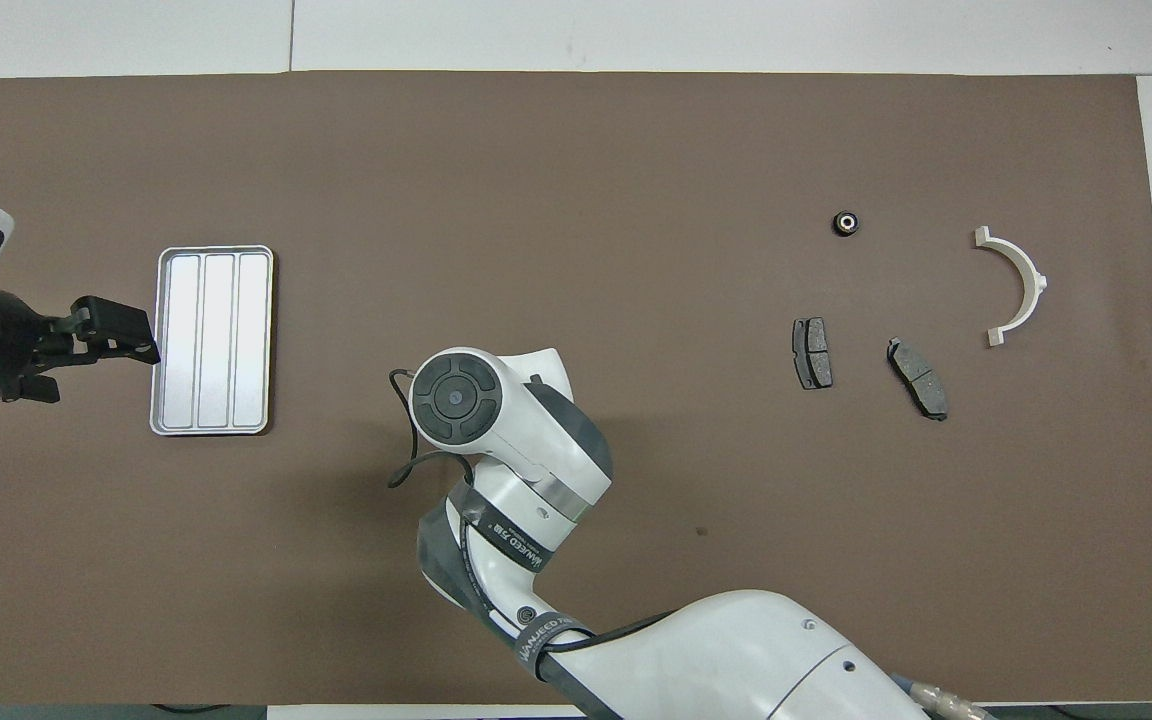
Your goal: Pick bearing gear from pile to tray
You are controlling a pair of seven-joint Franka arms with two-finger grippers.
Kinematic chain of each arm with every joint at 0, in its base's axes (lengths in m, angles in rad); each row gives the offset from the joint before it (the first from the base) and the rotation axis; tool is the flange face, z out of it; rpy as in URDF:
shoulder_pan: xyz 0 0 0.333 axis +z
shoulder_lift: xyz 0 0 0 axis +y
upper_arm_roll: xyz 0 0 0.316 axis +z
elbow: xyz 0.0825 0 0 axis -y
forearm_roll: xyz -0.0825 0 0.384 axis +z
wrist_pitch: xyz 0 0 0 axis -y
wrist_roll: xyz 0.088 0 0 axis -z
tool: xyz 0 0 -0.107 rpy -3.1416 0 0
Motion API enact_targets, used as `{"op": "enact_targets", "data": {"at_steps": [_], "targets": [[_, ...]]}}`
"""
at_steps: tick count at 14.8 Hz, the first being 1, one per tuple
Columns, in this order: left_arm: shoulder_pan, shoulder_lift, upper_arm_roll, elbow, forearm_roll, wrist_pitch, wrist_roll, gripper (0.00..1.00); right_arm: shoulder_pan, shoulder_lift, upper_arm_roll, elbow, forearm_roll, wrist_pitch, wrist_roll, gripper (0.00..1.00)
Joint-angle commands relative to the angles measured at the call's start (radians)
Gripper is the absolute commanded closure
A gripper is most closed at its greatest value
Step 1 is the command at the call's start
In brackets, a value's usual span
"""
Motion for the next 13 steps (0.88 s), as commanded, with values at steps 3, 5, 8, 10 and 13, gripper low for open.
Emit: {"op": "enact_targets", "data": {"at_steps": [3,5,8,10,13], "targets": [[-0.067,-0.011,0.006,-0.087,0.003,0.103,-0.098,0.0,-0.018,-0.017,0.007,-0.021,-0.015,-0.003,0.008,0.88],[-0.068,-0.009,0.006,-0.091,0.003,0.115,-0.125,0.0,-0.025,-0.014,0.002,0.039,-0.015,-0.079,0.008,0.19],[-0.085,0.006,0.006,-0.091,0.0,0.129,-0.145,0.0,-0.089,-0.02,0.002,0.177,-0.002,-0.231,-0.004,0.0],[-0.109,0.03,0.006,-0.091,0.0,0.167,-0.206,0.0,-0.155,-0.055,0.016,0.237,0.004,-0.319,-0.072,0.0],[-0.151,0.052,0.006,-0.091,0.0,0.189,-0.271,0.0,-0.242,-0.13,0.015,0.237,0.076,-0.365,-0.281,0.0]]}}
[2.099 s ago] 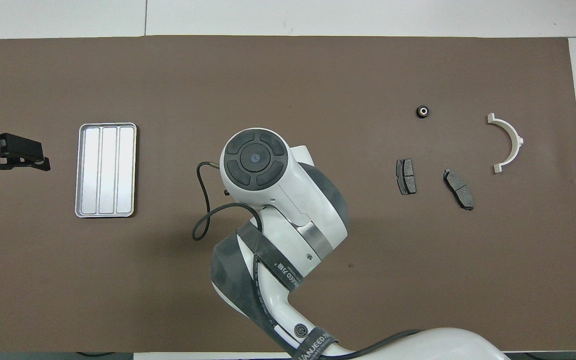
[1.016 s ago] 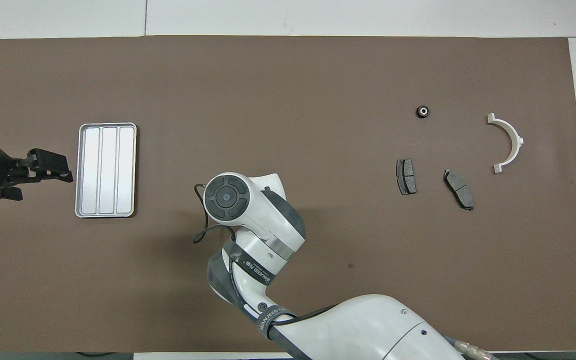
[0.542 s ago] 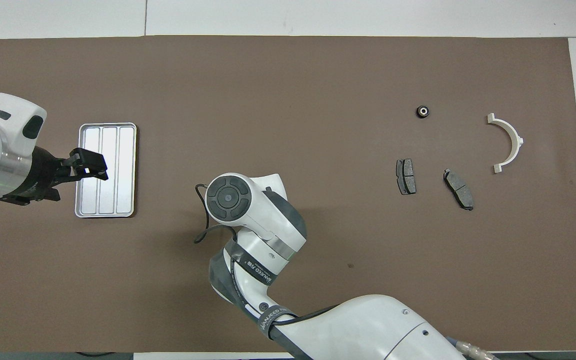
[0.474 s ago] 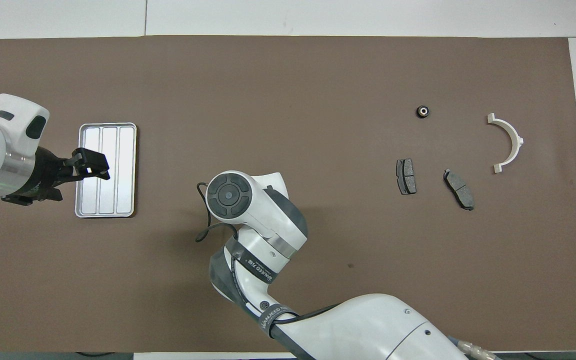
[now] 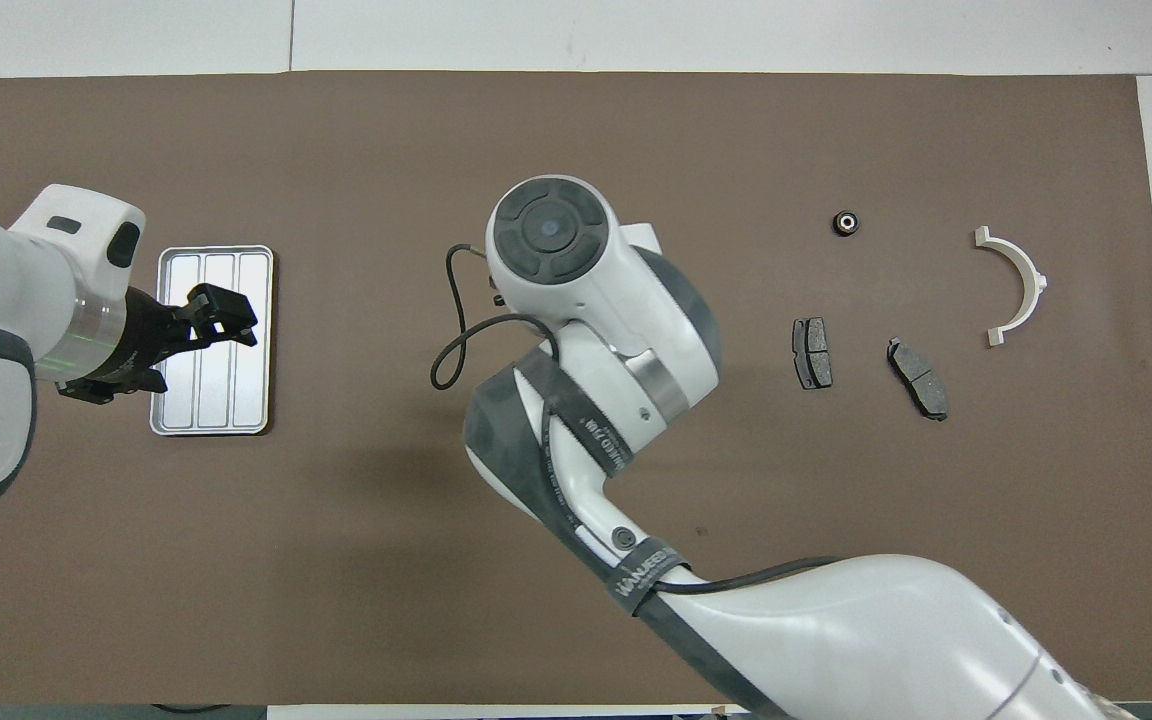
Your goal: Pick bearing gear from pile to tray
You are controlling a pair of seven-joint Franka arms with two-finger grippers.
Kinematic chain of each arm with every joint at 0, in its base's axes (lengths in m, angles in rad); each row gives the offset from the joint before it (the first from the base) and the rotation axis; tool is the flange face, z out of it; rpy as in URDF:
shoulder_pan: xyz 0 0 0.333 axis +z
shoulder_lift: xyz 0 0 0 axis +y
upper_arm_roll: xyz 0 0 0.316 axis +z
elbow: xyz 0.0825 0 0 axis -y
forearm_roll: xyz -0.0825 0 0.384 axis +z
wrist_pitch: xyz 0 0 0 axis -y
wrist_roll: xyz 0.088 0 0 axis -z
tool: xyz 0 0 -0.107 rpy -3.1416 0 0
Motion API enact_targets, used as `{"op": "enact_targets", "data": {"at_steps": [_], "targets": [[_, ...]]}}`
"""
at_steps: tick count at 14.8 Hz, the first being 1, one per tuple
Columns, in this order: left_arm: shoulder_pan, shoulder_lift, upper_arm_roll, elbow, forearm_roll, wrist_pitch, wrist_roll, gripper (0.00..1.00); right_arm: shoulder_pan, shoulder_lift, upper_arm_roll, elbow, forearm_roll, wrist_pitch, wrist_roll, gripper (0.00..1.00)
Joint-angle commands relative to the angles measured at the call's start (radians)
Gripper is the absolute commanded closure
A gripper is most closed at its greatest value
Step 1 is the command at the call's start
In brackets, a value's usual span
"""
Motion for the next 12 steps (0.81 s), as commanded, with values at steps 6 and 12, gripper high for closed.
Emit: {"op": "enact_targets", "data": {"at_steps": [6,12], "targets": [[-0.164,0.12,0.01,-0.01,-0.001,0.187,-0.251,0.0,-0.246,-0.148,0.019,-0.031,0.062,-0.18,-0.498,0.0],[-0.388,0.341,0.016,0.008,0.017,0.366,-0.455,0.0,-0.456,-0.23,0.017,-0.136,0.06,-0.19,-0.867,0.0]]}}
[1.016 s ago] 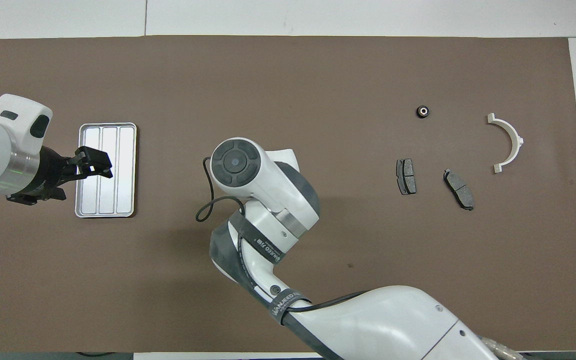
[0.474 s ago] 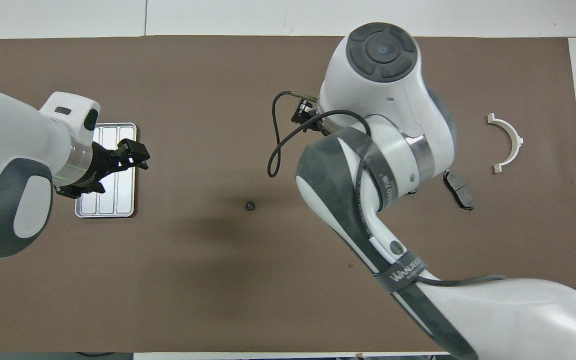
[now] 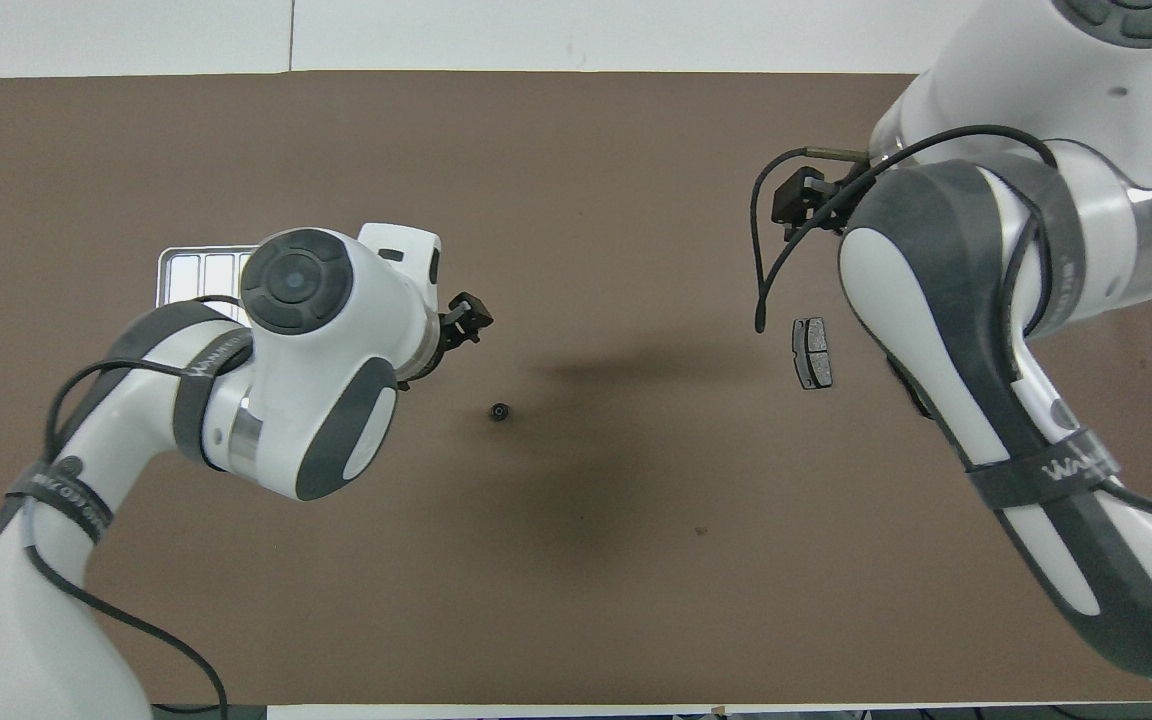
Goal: Pick bearing gear from pile to tray
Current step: 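Move the left gripper toward the ring while the right gripper returns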
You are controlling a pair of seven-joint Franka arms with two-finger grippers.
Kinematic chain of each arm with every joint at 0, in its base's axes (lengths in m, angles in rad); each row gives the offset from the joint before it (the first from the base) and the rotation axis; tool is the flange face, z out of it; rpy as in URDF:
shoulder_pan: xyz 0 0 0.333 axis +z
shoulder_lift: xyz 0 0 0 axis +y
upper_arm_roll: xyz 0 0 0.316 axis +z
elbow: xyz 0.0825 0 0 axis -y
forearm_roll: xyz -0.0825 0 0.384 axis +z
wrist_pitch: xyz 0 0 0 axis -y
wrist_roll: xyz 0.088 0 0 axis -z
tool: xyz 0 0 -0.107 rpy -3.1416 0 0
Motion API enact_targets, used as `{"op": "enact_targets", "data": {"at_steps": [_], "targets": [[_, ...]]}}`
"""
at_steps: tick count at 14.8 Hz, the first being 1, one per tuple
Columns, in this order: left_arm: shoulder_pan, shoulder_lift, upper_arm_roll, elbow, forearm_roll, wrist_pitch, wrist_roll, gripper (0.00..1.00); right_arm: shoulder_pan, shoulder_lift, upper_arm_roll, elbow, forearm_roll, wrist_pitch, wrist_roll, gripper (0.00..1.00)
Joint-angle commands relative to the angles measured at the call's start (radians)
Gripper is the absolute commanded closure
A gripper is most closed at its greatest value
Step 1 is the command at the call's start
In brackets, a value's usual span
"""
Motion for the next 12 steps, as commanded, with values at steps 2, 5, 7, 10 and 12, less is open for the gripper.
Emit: {"op": "enact_targets", "data": {"at_steps": [2,5,7,10,12], "targets": [[-0.082,0.088,0.017,-0.01,0.047,0.063,-0.031,0.0,-0.117,-0.067,0.017,-0.141,0.013,0.051,-0.256,0.0],[-0.087,0.081,0.015,-0.036,0.047,0.07,-0.026,0.0,-0.18,-0.099,0.016,-0.257,0.012,0.192,-0.387,0.0],[-0.086,0.078,0.015,-0.047,0.047,0.061,-0.023,0.15,-0.198,-0.093,0.016,-0.311,0.009,0.273,-0.413,0.0],[-0.081,0.069,0.015,-0.076,0.047,0.075,0.021,0.33,-0.198,-0.06,0.014,-0.346,0.0,0.365,-0.409,0.0],[-0.078,0.067,0.015,-0.087,0.046,0.081,0.05,0.4,-0.194,-0.026,0.013,-0.347,-0.016,0.407,-0.375,0.0]]}}
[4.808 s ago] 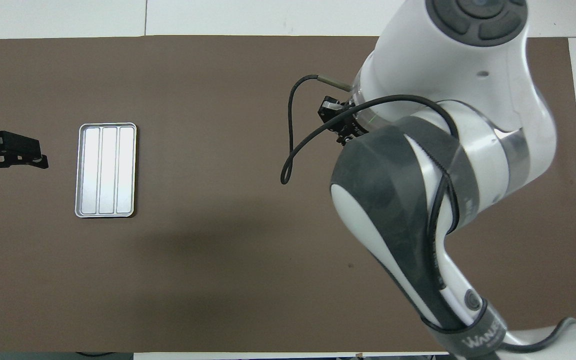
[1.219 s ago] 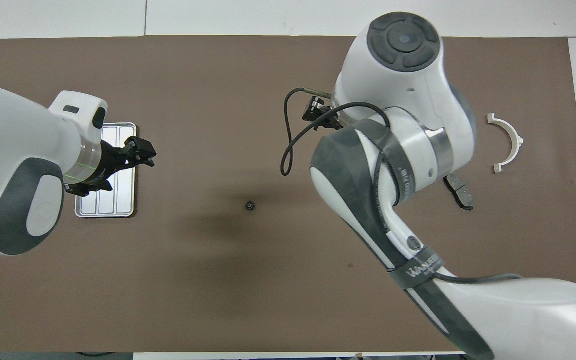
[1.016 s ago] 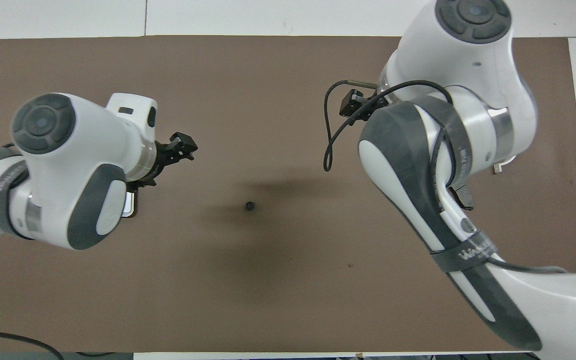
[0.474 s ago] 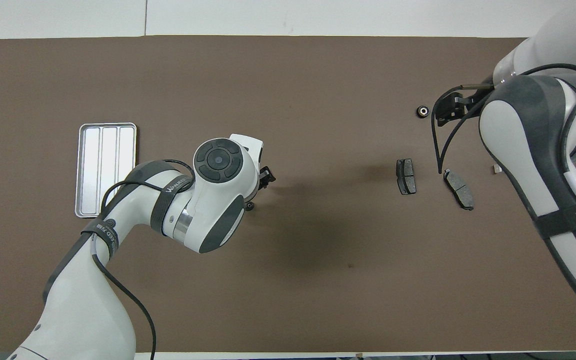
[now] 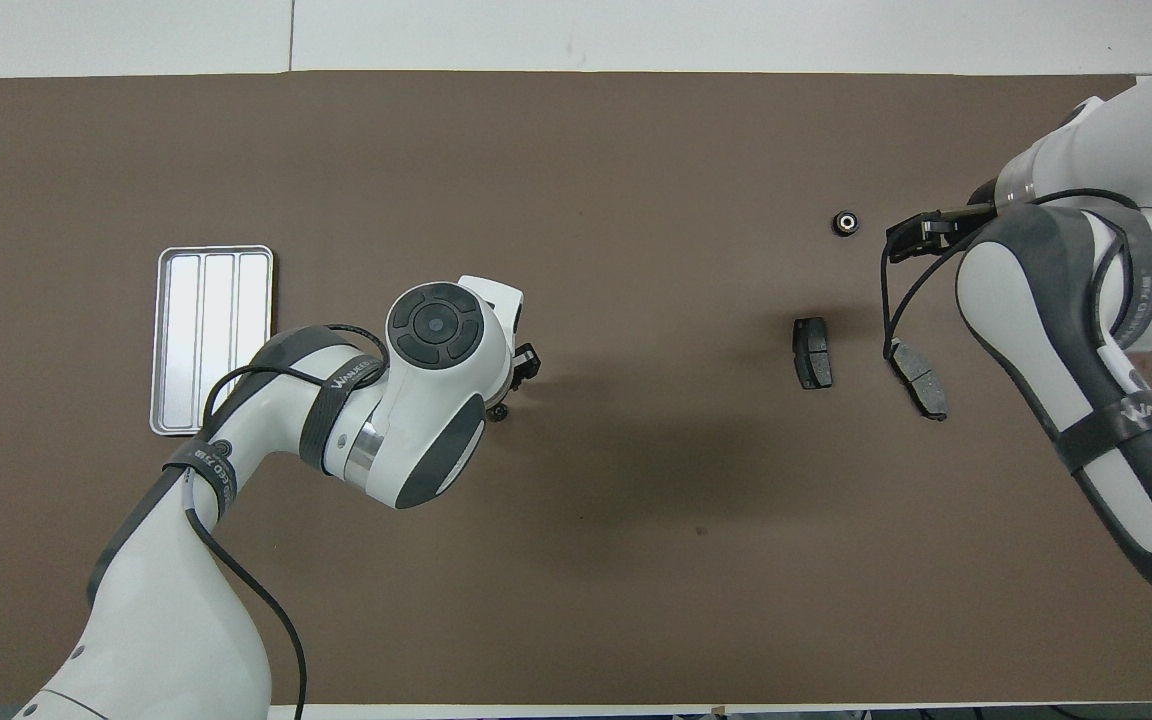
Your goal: Pick bearing gear from pile to tray
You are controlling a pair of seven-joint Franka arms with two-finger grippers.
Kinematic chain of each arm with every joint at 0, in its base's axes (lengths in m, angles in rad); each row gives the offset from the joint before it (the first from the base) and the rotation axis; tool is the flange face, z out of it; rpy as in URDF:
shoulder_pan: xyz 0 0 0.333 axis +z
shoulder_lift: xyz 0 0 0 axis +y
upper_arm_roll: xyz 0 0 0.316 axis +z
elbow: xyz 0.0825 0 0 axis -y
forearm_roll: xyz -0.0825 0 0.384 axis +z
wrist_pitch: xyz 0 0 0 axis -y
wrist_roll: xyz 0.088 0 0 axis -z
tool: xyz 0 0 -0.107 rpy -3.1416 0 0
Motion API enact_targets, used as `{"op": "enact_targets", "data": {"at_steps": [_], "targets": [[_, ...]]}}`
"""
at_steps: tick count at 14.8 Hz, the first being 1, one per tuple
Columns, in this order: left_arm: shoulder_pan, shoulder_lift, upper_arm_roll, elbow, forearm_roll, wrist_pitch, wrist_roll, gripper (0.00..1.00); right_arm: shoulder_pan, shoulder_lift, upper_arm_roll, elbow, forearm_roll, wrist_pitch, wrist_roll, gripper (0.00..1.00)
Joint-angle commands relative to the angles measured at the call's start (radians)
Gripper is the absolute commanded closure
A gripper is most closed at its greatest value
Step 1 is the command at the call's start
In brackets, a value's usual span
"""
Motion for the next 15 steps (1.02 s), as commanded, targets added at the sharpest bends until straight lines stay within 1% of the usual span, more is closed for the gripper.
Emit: {"op": "enact_targets", "data": {"at_steps": [1,3,4,6,8,9,10,13,15], "targets": [[-0.004,-0.039,0.009,-0.057,0.014,0.031,0.031,0.42,-0.001,0.026,0.01,-0.023,-0.031,0.059,0.044,0.0],[-0.007,-0.041,0.008,-0.063,0.014,0.04,0.022,0.43,0.007,0.049,0.012,-0.025,-0.078,0.079,0.097,0.0],[-0.01,-0.044,0.009,-0.072,0.014,0.051,0.022,0.44,0.007,0.061,0.012,-0.031,-0.103,0.109,0.114,0.0],[-0.012,-0.045,0.008,-0.09,0.012,0.083,0.021,0.46,0.007,0.091,0.01,-0.037,-0.111,0.148,0.13,0.0],[-0.013,-0.047,0.008,-0.103,0.011,0.108,0.019,0.46,0.007,0.131,0.01,-0.036,-0.111,0.188,0.194,0.0],[-0.013,-0.047,0.008,-0.106,0.011,0.112,0.019,0.48,0.009,0.145,0.01,-0.033,-0.111,0.2,0.241,0.0],[-0.013,-0.047,0.008,-0.107,0.009,0.117,0.019,0.49,0.009,0.156,0.01,-0.03,-0.112,0.202,0.283,0.0],[-0.015,-0.047,0.008,-0.109,0.006,0.121,0.018,0.49,0.01,0.19,0.01,-0.023,-0.131,0.242,0.32,0.0],[-0.02,-0.048,0.008,-0.11,0.006,0.121,0.018,0.49,0.033,0.207,0.01,-0.007,-0.154,0.245,0.36,0.0]]}}
